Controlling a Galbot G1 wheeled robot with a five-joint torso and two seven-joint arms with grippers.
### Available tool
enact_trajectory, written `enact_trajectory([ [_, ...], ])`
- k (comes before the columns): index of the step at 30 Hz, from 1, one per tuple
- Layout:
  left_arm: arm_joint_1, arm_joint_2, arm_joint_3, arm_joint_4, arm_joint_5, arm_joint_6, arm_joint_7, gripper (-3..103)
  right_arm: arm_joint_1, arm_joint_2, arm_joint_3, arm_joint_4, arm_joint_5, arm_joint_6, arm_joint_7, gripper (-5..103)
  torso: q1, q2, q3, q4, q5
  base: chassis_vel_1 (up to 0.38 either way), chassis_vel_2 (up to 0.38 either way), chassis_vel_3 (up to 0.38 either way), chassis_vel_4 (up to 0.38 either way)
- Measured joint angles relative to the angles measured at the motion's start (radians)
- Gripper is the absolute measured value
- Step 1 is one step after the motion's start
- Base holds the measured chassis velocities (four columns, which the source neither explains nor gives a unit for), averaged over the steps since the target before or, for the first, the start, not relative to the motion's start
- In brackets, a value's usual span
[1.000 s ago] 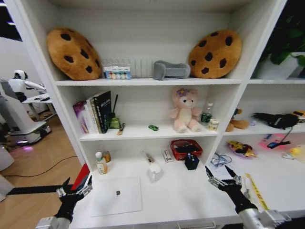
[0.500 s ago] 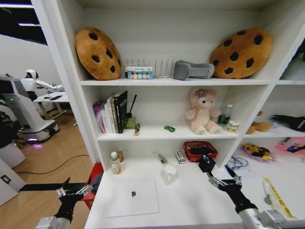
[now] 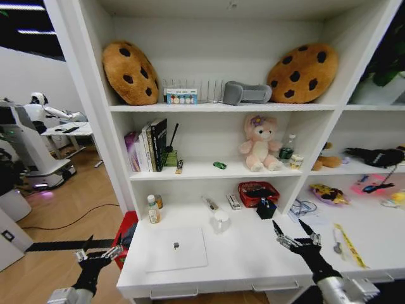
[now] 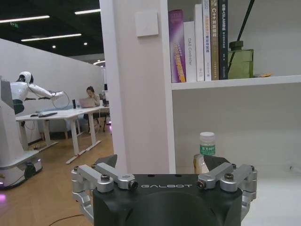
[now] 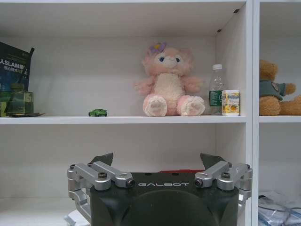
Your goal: Organize the objects on the table.
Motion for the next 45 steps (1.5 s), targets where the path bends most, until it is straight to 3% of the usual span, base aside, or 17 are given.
enact_trajectory([
  [45,0.000,0.000,0.000,0.000,0.000,0.000,0.000,100,-0.001,0.000,0.000,0.000,0.000,0.000,0.000,100,-0.001,0.001,0.000,0.0000,-0.0005,0.178,-0.171,-0.177,0.185],
])
